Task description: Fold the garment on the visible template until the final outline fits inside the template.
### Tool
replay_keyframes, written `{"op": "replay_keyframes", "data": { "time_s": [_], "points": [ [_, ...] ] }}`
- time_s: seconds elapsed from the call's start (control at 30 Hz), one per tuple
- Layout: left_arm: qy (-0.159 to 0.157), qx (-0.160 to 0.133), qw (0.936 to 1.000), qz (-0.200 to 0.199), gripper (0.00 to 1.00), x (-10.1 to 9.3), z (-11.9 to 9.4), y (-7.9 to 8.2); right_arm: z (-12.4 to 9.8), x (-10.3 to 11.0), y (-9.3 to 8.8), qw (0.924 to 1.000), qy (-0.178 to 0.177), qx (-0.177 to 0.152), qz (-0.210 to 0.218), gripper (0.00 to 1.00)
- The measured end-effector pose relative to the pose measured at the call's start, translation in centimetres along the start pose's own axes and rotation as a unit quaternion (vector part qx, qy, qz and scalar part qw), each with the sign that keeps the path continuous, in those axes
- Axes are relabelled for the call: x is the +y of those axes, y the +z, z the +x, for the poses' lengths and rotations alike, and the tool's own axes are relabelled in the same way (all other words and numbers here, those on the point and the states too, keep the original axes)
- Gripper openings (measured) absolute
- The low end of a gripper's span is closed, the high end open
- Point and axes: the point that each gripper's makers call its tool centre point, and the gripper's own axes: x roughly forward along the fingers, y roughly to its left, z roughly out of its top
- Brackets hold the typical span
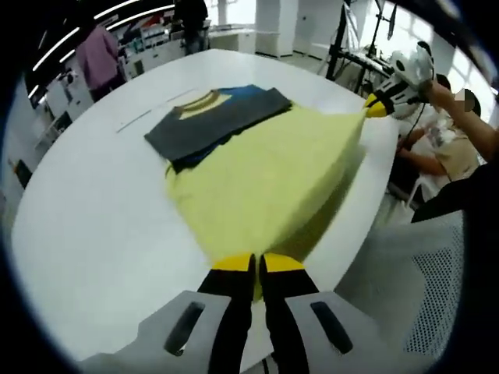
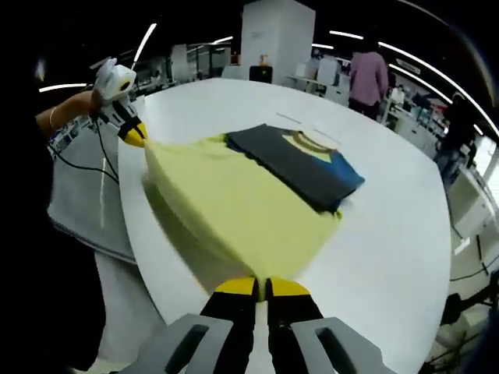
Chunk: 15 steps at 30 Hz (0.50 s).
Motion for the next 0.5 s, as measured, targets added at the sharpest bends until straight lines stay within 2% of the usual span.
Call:
{"op": "replay_keyframes", "data": {
  "time_s": [0.5],
  "points": [
    [0.001,-0.005,1.0,-0.008,0.0,-0.4,-2.2,1.0,-2.2,0.4,1.6,0.9999,-0.004,0.005,0.01,0.0]
  ]
}}
